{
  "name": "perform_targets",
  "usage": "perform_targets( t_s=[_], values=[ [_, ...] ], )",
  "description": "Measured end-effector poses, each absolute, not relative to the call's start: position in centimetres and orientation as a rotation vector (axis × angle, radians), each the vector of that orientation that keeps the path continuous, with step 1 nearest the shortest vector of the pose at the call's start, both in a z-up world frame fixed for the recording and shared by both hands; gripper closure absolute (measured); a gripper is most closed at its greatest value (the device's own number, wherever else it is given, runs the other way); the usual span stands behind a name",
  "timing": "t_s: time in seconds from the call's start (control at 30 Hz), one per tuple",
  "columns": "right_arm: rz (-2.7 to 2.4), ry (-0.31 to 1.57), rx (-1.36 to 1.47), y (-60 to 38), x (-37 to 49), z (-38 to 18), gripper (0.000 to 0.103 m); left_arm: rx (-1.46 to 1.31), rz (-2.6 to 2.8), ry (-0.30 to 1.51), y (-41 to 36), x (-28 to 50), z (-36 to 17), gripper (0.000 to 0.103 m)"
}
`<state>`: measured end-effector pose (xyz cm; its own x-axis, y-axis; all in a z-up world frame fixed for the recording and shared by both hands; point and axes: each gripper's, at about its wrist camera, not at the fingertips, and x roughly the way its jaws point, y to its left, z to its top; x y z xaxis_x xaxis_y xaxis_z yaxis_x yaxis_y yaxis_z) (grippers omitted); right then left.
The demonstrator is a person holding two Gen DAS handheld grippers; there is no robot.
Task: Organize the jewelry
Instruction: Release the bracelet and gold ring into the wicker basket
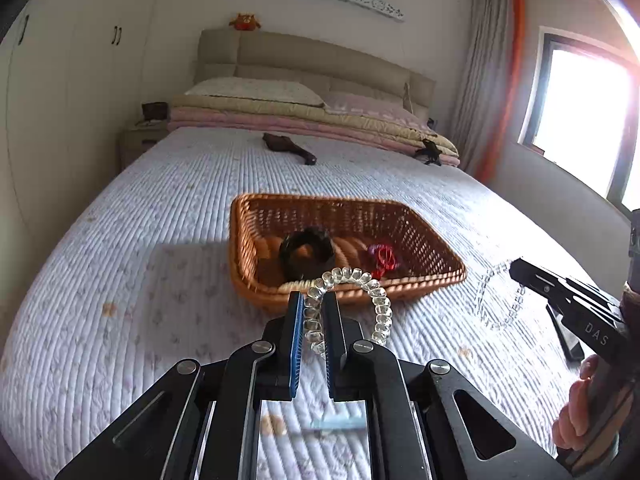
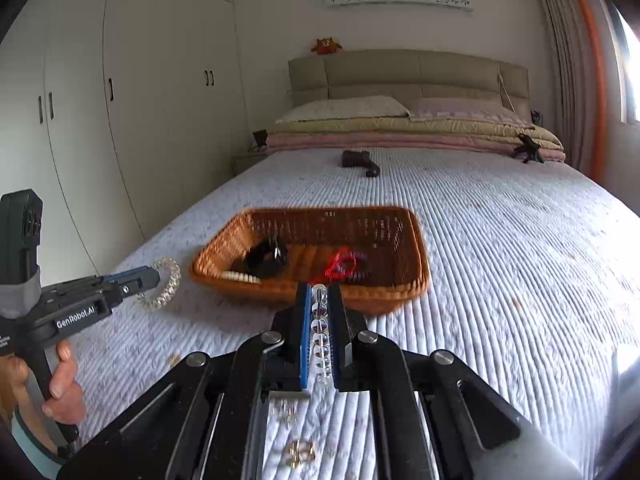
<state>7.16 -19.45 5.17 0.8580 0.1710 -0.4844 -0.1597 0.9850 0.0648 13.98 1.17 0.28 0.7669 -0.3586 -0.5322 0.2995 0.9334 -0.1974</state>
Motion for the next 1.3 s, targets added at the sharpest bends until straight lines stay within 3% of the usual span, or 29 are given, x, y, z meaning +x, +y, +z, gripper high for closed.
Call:
perform_targets(
  t_s=[0.2, 0.4, 0.63, 0.93, 0.97, 1.03, 1.1, 1.17, 1.3],
  values=[
    [0.168, 0.519, 0.044, -20.0, 13.8, 6.6, 0.094, -0.135, -0.355, 0.59, -1.8, 19.1, 1.6, 0.094],
    [0.155, 0.595, 0.105, -21.1, 20.0, 4.5, 0.094, -0.152, -0.352, 0.668, -6.0, 25.0, -0.9, 0.094],
    [0.152, 0.661, 0.104, -21.8, 22.1, 1.7, 0.094, -0.083, -0.363, 0.718, -8.2, 26.3, -4.6, 0.094],
    [0.131, 0.716, 0.104, -22.4, 22.8, -0.8, 0.094, -0.065, -0.374, 0.739, -8.4, 26.5, -5.2, 0.091],
    [0.132, 0.714, 0.109, -22.5, 22.7, -0.7, 0.093, -0.063, -0.382, 0.742, -8.5, 26.4, -5.1, 0.088],
    [0.139, 0.708, 0.122, -22.7, 22.4, -0.5, 0.093, -0.058, -0.397, 0.735, -8.4, 25.8, -4.6, 0.071],
    [0.141, 0.691, 0.133, -23.0, 21.8, 0.0, 0.093, -0.05, -0.401, 0.699, -8.2, 24.7, -3.6, 0.063],
    [0.146, 0.68, 0.152, -23.4, 21.1, 0.7, 0.091, -0.047, -0.411, 0.675, -8.0, 23.7, -2.5, 0.062],
    [0.157, 0.637, 0.166, -23.5, 18.5, 2.6, 0.077, -0.042, -0.431, 0.606, -6.6, 20.3, 0.6, 0.06]
  ],
)
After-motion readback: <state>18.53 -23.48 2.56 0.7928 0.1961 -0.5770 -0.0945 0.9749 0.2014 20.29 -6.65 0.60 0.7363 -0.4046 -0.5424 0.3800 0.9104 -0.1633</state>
